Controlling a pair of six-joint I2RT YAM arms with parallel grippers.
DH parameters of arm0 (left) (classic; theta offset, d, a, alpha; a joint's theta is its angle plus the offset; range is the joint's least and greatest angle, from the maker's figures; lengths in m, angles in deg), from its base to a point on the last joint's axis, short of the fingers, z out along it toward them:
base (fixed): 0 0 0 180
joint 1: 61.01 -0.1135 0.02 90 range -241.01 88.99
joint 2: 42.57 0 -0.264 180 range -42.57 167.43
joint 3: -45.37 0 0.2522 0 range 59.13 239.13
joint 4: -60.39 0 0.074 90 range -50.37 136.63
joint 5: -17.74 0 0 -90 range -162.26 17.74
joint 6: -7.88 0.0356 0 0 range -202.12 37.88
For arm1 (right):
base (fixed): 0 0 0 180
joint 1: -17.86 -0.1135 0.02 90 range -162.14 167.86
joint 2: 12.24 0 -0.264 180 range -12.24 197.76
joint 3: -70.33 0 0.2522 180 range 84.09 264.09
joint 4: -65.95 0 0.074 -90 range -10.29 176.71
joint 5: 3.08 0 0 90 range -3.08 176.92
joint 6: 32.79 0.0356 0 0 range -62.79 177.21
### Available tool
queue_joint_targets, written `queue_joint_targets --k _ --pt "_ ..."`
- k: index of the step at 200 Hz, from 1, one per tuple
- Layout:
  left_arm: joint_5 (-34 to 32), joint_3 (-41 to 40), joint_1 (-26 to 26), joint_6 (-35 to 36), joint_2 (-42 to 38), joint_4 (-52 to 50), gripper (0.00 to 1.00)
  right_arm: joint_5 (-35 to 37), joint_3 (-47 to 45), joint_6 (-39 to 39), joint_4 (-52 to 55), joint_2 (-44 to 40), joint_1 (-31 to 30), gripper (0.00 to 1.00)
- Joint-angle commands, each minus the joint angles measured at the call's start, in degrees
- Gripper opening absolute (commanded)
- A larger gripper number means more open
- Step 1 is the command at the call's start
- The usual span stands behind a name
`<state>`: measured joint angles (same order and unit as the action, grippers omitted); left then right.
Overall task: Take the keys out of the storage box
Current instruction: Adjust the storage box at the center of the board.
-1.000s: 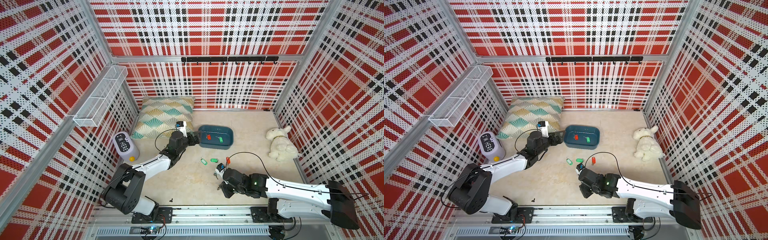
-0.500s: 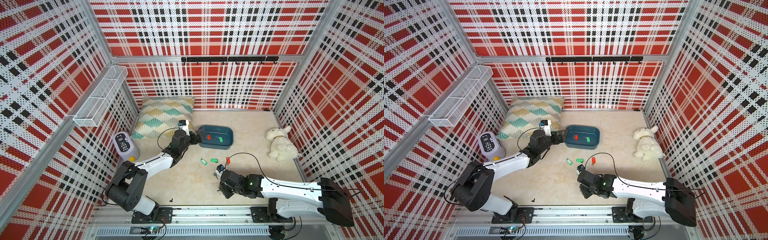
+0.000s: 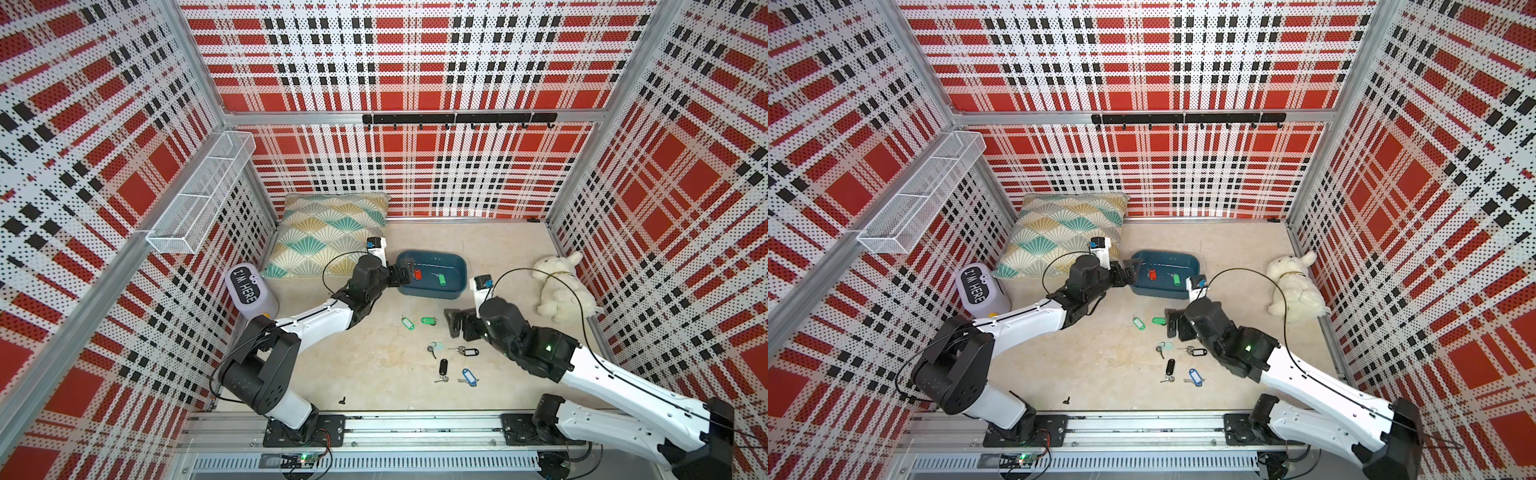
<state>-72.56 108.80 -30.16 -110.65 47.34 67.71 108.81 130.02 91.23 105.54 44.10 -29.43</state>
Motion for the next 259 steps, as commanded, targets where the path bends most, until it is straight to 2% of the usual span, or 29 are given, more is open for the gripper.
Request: queue_joint_targets --k 1,28,53,67,91,112,127,141,150,178,200,226,259 --pt "-0.8 2.9 0.5 3.1 1.6 -2.7 0.99 -1.4 1.2 -0.4 -3.6 7.4 7.1 1.0" --pt "-0.9 5.6 -0.7 5.7 3.1 -5.7 0.99 -4.7 7.8 -4.6 -6.6 19.3 11.4 1.0" --pt "2.2 5.3 -4.0 5.9 2.2 -4.5 0.99 -5.5 16.8 -8.0 -5.5 30.8 12.7 0.87" --pt "2.8 5.1 -5.0 6.7 1.6 -3.9 0.99 -5.2 20.0 -8.3 -4.1 35.1 14.4 0.86" --pt "2.2 7.1 -5.2 9.5 2.9 -5.5 0.99 -8.6 19.6 -7.6 -6.5 37.8 19.1 0.84" --pt "-1.1 12.3 -2.7 12.3 7.0 -10.3 0.97 -11.6 19.6 -7.8 -8.0 39.7 21.9 0.82" --pt "-4.2 16.8 -0.4 14.1 10.6 -13.6 0.87 -14.0 20.5 -8.1 -8.6 41.8 22.9 0.79" --pt "-4.7 20.1 0.9 15.0 13.6 -15.3 0.78 -15.8 21.8 -8.4 -8.6 44.0 23.5 0.71" --pt "-5.0 22.2 1.5 15.5 15.2 -16.3 0.78 -16.1 22.7 -8.4 -8.3 45.4 23.8 0.65" --pt "-8.0 30.9 3.5 18.4 21.1 -22.6 0.83 -16.6 23.2 -8.4 -8.4 47.1 25.2 0.59" --pt "-8.5 33.3 3.2 18.5 23.2 -24.3 0.85 -18.3 22.9 -7.9 -9.2 47.7 26.9 0.45" --pt "-5.9 30.4 1.2 16.4 20.9 -21.6 0.91 -18.5 23.9 -8.6 -8.3 49.1 27.4 0.45" --pt "-5.2 25.2 -1.4 14.9 15.6 -18.4 0.95 -16.2 23.1 -13.3 -7.1 45.4 27.3 0.57"
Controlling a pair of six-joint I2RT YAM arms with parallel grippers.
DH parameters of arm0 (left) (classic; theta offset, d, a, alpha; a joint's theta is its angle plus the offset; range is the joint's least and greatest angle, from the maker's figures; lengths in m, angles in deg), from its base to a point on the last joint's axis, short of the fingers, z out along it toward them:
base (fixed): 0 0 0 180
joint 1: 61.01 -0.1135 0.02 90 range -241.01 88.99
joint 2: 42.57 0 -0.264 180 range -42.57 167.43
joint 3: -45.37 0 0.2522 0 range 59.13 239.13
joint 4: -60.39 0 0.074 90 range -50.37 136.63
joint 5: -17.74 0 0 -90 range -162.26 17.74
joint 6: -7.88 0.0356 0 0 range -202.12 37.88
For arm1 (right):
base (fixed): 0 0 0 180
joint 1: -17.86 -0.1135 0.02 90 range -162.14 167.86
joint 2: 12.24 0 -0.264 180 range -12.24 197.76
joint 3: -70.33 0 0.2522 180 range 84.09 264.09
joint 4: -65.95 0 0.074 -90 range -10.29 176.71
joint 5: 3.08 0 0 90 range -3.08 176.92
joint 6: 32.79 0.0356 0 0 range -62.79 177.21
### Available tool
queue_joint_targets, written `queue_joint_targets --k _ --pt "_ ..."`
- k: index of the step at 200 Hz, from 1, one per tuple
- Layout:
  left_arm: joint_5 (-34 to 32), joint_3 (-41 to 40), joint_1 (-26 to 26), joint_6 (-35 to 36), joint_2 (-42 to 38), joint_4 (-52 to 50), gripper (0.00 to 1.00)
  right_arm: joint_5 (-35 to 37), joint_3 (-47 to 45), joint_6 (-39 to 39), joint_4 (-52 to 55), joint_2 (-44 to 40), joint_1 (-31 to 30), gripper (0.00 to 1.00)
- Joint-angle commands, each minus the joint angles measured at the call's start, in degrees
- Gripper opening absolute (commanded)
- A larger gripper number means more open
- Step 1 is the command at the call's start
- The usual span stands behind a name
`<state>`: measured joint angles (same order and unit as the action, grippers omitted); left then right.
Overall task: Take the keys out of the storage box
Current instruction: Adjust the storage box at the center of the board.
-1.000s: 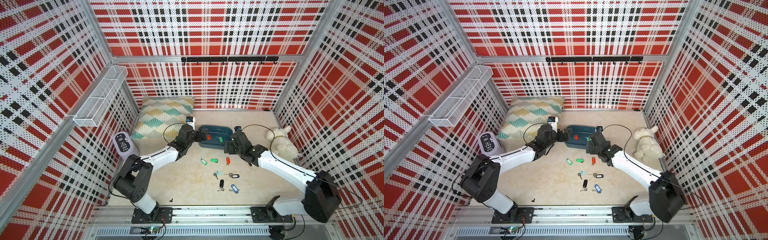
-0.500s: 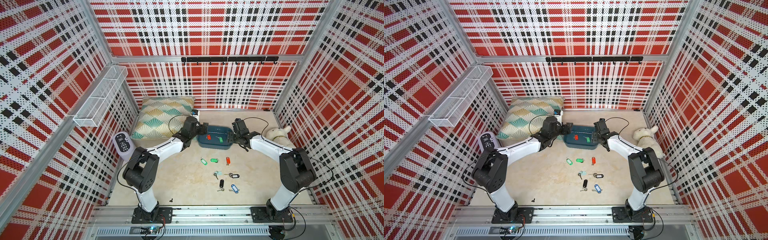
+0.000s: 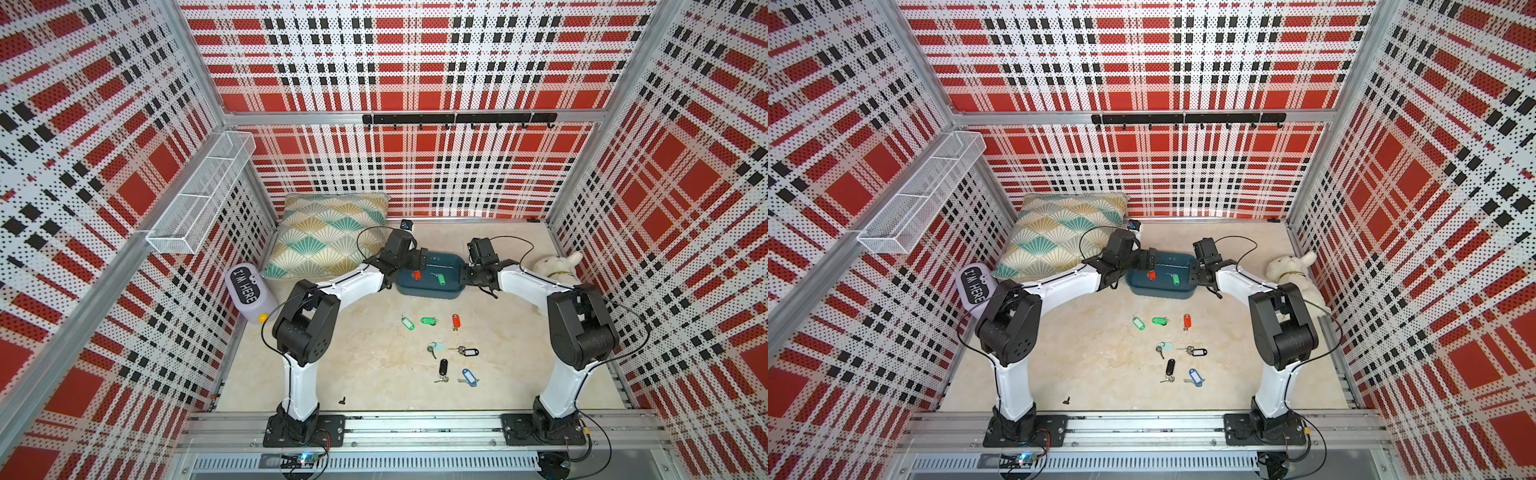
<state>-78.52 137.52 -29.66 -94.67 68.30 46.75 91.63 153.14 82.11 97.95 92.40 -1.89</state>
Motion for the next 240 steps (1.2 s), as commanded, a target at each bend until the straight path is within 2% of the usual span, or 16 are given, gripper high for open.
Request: queue_joint_targets --k 1,32,50,76,107,147,178,223,240 --pt "0.8 -3.7 -2.0 -1.1 -5.6 2.7 0.95 1.0 -0.2 -4.3 0.4 -3.2 -0.2 0.58" --pt "3.7 -10.2 -4.8 -2.8 -12.3 7.4 0.96 -2.6 -3.9 -15.0 -3.5 -12.9 -2.6 0.74" --pt "5.1 -13.9 -6.2 -3.7 -16.1 10.1 0.98 -7.0 -2.3 -21.9 -2.9 -13.0 -6.7 0.82" --pt "5.5 -18.6 -7.6 -4.4 -20.4 12.2 0.99 -17.5 2.7 -29.9 0.5 -6.1 -11.7 0.83" --pt "6.0 -23.8 -8.9 -4.8 -24.8 13.4 1.0 -22.6 7.4 -34.3 2.9 0.0 -13.7 0.8" --pt "7.0 -27.9 -10.7 -4.9 -28.7 14.5 0.99 -24.3 9.3 -36.6 3.6 3.1 -13.7 0.77" --pt "7.6 -29.2 -11.5 -4.9 -29.7 15.0 1.0 -24.4 11.9 -37.7 5.8 7.1 -13.6 0.7" --pt "7.8 -30.5 -12.3 -4.9 -30.8 15.5 1.0 -26.9 14.3 -38.6 7.7 10.3 -12.9 0.48" --pt "7.8 -30.7 -12.5 -4.9 -30.9 15.5 1.0 -27.5 14.4 -38.8 8.0 10.6 -12.8 0.37"
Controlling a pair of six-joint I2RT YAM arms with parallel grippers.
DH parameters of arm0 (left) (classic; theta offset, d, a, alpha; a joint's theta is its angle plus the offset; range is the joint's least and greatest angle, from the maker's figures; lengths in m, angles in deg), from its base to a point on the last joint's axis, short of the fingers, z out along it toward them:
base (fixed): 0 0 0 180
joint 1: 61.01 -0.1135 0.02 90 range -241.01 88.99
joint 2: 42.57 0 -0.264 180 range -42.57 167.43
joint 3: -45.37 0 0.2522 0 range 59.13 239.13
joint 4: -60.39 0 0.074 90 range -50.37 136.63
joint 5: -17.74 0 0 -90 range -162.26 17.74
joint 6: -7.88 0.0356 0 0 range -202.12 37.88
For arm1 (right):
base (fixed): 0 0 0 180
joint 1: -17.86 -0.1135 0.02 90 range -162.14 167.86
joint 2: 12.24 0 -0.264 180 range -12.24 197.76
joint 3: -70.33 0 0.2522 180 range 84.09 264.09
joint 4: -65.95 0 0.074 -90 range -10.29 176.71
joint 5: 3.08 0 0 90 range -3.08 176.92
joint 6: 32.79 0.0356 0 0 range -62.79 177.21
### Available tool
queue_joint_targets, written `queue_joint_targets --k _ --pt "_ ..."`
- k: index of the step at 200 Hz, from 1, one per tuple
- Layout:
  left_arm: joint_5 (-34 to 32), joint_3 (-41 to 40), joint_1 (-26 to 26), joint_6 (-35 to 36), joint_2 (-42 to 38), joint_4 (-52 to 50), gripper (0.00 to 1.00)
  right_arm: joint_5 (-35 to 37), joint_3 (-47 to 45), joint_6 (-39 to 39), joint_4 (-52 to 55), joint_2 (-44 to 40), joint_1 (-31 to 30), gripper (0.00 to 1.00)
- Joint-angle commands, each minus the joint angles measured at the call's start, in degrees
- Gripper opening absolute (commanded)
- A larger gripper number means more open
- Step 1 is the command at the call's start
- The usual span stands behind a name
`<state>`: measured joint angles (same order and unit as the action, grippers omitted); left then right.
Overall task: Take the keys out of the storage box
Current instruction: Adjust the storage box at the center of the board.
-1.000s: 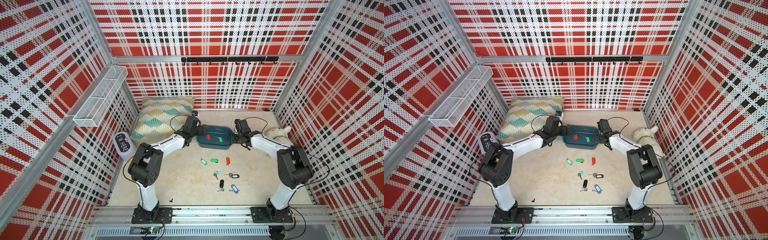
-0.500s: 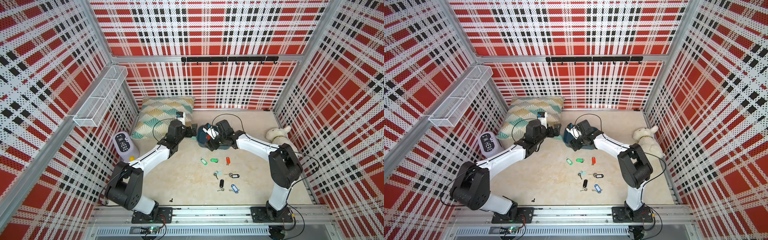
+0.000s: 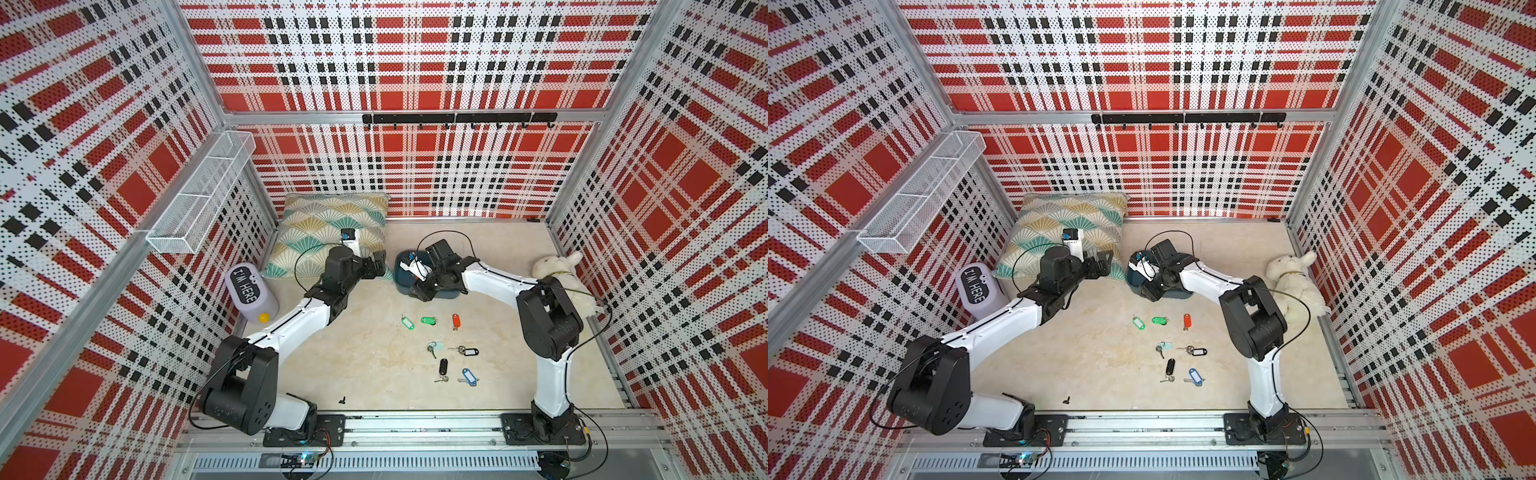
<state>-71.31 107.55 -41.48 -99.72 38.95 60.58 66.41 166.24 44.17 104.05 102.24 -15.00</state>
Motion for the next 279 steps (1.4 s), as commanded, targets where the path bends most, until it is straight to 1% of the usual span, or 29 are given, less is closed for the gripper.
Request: queue_joint_targets --k 1,28,48,55,79,97,136,188,201,214,224,256,279 --pt "0.5 -0.7 -0.7 0.1 -1.5 1.7 1.0 -2.3 1.3 -0.8 2.0 0.7 0.3 0.36" --pt "0.6 -0.8 -0.9 0.0 -1.5 1.6 1.0 -5.1 2.5 -1.0 3.4 1.2 1.2 0.14" --pt "0.3 -0.9 -1.0 0.0 -1.5 1.7 1.0 -9.1 4.2 -1.1 5.2 1.2 2.4 0.05" --pt "0.2 -0.9 -1.0 -0.1 -1.6 1.6 1.0 -10.4 5.0 -1.1 6.2 1.2 2.8 0.03" --pt "0.1 -1.0 -1.2 -0.1 -1.7 1.6 1.0 -14.6 8.4 -1.4 10.5 0.7 4.4 0.0" --pt "0.0 -1.1 -1.2 -0.2 -1.8 1.6 1.0 -18.4 11.3 -2.0 14.3 -0.1 5.5 0.0" --pt "-0.1 -1.3 -1.2 -0.3 -2.1 1.7 1.0 -25.8 17.6 -0.2 20.7 -0.1 6.9 0.0" --pt "0.0 -1.8 -1.3 -0.7 -2.4 2.0 1.0 -30.7 20.2 6.0 19.5 -0.8 8.7 0.0" --pt "0.0 -1.8 -1.3 -0.8 -2.5 2.1 1.0 -31.0 21.0 9.2 18.0 -0.8 9.6 0.0" --pt "0.1 -1.8 -1.3 -0.8 -2.6 2.0 1.0 -33.3 22.5 12.3 17.0 -0.6 10.5 0.0" --pt "0.1 -1.9 -1.3 -0.9 -2.7 2.0 1.0 -32.5 24.0 13.8 17.0 -0.2 10.7 0.0" --pt "0.0 -2.1 -1.3 -0.9 -2.9 2.1 0.99 -31.3 26.3 15.1 17.7 1.7 11.1 0.0" --pt "0.1 -2.2 -1.3 -1.0 -3.1 2.0 0.99 -24.5 28.6 16.0 19.8 4.2 11.2 0.0"
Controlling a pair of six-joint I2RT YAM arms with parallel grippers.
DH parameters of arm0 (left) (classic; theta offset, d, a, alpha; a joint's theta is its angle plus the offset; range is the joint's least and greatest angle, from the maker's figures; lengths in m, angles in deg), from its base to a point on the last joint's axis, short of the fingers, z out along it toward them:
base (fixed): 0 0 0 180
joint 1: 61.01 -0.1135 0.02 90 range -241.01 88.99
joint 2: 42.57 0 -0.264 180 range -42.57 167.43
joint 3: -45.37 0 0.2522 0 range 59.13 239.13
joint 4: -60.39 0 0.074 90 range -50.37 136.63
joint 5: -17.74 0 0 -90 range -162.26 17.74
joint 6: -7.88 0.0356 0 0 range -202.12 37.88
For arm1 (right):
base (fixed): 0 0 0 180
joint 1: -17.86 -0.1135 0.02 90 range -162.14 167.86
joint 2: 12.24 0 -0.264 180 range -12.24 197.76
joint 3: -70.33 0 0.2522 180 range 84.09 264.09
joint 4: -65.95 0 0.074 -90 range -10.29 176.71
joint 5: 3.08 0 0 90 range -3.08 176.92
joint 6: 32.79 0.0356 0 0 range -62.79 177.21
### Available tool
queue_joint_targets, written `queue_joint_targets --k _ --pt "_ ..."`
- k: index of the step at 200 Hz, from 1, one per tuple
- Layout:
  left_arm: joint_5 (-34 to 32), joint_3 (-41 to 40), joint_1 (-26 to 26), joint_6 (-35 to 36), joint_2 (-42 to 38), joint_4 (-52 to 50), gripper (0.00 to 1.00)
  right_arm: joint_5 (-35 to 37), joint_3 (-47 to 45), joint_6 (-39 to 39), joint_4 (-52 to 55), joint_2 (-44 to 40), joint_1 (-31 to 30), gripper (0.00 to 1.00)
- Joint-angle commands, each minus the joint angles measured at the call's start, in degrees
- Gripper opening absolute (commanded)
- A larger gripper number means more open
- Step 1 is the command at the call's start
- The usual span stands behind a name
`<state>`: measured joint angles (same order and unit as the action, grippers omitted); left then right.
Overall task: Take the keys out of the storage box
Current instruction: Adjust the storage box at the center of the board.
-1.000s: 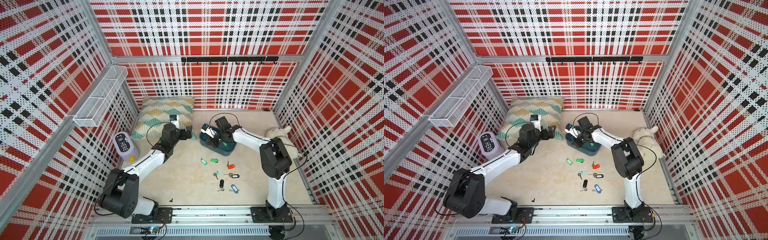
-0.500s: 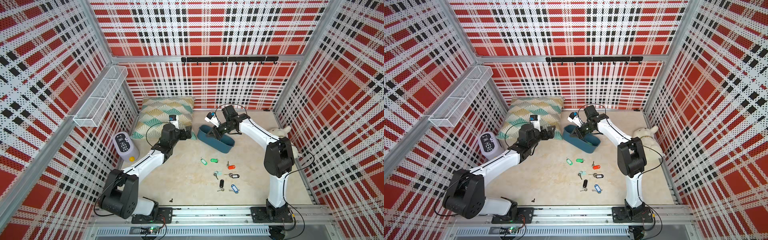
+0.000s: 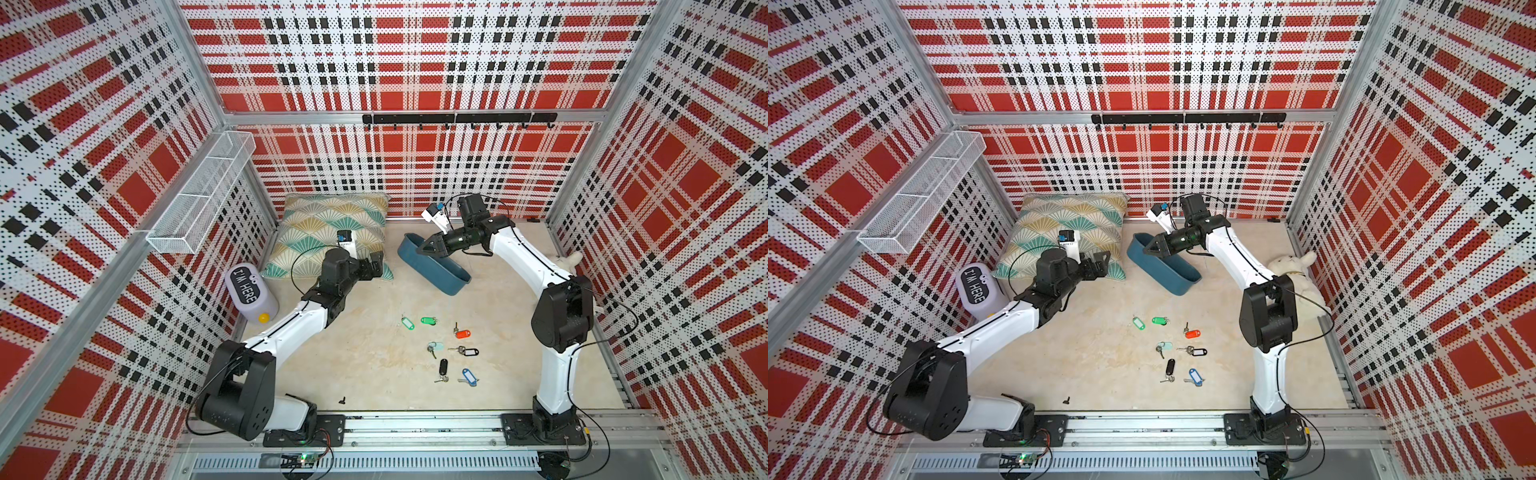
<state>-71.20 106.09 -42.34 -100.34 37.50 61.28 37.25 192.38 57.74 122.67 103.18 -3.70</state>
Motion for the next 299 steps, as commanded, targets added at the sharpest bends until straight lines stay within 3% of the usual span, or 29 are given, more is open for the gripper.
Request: queue_joint_targets --k 1,48,89,123,153,187,210,255,273,299 --pt "0.0 -0.8 -0.5 -0.3 -1.7 1.3 0.99 4.8 2.6 2.3 1.3 3.3 -0.1 0.0" --pt "-0.1 -0.9 -0.5 -0.5 -1.9 1.4 0.99 13.5 -0.4 -10.9 2.2 3.3 -2.2 0.0" --pt "0.0 -1.1 -0.5 -0.8 -2.0 1.5 0.99 12.8 -5.5 -20.9 1.3 3.3 -4.0 0.0" --pt "0.4 -1.5 -0.5 -1.3 -2.6 2.1 0.99 14.1 -9.2 -23.6 0.8 5.0 -4.6 0.01" --pt "2.8 -1.5 -0.5 -2.7 -2.1 4.2 1.0 12.6 -13.4 -23.1 -1.7 2.5 -4.6 0.16" --pt "6.0 0.2 0.0 -5.3 1.1 6.7 0.99 17.0 -21.5 -16.8 -10.6 -6.4 -4.7 0.54" --pt "6.9 2.7 1.0 -5.6 4.4 7.4 0.99 24.1 -30.5 -6.9 -22.1 -15.9 -4.7 0.62" --pt "9.4 9.6 3.4 -5.6 14.7 7.7 0.99 49.2 -48.2 18.6 -32.4 -32.8 -3.0 0.78" --pt "10.2 13.6 4.4 -5.9 19.8 7.7 0.99 49.8 -54.0 26.5 -32.4 -34.2 -1.0 0.8" --pt "9.4 20.7 6.3 -4.7 27.0 3.1 0.99 47.1 -57.5 29.9 -33.4 -32.5 0.0 0.81"
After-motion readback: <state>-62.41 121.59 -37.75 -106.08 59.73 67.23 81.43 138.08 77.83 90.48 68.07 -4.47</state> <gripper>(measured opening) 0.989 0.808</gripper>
